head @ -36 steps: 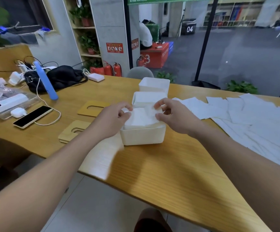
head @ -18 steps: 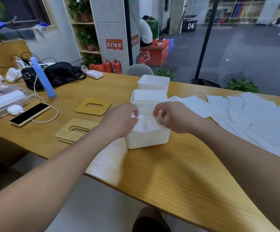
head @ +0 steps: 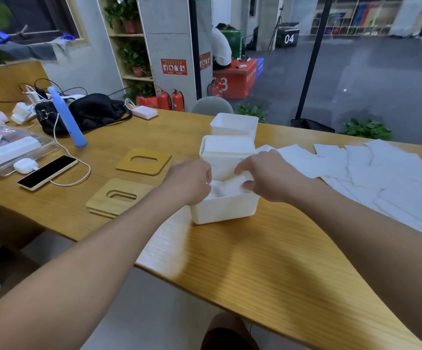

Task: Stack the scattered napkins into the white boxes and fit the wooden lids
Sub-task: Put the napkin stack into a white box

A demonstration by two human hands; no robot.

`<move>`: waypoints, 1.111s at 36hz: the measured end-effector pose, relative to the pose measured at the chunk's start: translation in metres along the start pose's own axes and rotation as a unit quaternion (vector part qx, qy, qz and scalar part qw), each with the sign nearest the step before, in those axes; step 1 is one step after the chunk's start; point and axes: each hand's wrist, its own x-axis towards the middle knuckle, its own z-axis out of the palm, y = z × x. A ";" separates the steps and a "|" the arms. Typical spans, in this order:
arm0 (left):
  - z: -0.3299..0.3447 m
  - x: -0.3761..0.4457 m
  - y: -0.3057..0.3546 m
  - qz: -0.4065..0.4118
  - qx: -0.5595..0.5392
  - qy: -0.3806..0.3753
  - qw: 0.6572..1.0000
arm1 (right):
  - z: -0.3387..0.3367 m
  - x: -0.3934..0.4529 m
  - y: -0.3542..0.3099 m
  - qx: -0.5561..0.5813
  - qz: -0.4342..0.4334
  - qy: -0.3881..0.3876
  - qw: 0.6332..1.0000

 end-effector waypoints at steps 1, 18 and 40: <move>-0.001 0.000 0.000 -0.001 0.000 -0.002 1.000 | 0.001 0.001 0.001 -0.012 -0.004 0.010 1.000; -0.010 0.006 -0.001 0.071 0.098 -0.062 0.991 | -0.011 0.020 -0.011 0.021 0.012 -0.162 0.987; -0.023 0.005 -0.008 0.060 -0.037 0.054 0.996 | -0.039 -0.003 0.003 0.177 -0.015 -0.018 0.984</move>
